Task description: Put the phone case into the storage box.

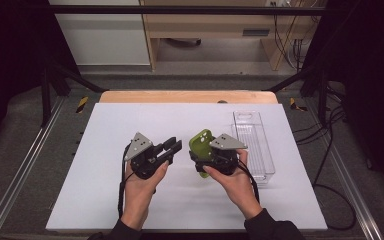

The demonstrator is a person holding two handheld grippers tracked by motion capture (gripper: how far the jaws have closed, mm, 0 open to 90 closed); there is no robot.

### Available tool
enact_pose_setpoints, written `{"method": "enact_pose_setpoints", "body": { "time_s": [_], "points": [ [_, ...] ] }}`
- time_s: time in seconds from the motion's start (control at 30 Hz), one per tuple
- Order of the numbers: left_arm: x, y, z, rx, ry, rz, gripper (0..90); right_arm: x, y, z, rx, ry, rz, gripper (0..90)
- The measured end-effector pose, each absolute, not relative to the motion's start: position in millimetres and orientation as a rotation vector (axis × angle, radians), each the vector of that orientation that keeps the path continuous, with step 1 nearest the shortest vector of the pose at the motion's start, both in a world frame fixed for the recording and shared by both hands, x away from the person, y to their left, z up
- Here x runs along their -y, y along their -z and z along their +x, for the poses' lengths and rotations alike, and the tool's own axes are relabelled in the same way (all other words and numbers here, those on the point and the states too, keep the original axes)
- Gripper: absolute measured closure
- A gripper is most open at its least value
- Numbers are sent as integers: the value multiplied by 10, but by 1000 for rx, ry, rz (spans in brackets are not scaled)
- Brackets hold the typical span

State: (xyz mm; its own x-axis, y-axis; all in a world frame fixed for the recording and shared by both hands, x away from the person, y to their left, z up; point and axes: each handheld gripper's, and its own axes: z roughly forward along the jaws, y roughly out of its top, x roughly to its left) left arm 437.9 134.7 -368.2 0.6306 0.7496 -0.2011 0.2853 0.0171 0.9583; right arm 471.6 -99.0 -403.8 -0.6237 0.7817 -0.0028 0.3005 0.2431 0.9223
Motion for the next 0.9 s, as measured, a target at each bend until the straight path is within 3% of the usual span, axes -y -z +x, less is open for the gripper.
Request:
{"method": "enact_pose_setpoints", "body": {
  "time_s": [0.37, 0.9],
  "points": [
    [-1590, 3805, 4427, -918, -621, 1538, 421, 993, 3888, 4830, -2056, -1382, 1021, 163],
    [-1797, 4016, 4470, -943, -655, 1509, 107, 1039, 3831, 4945, -2028, -1401, 1080, 163]
  ]
}}
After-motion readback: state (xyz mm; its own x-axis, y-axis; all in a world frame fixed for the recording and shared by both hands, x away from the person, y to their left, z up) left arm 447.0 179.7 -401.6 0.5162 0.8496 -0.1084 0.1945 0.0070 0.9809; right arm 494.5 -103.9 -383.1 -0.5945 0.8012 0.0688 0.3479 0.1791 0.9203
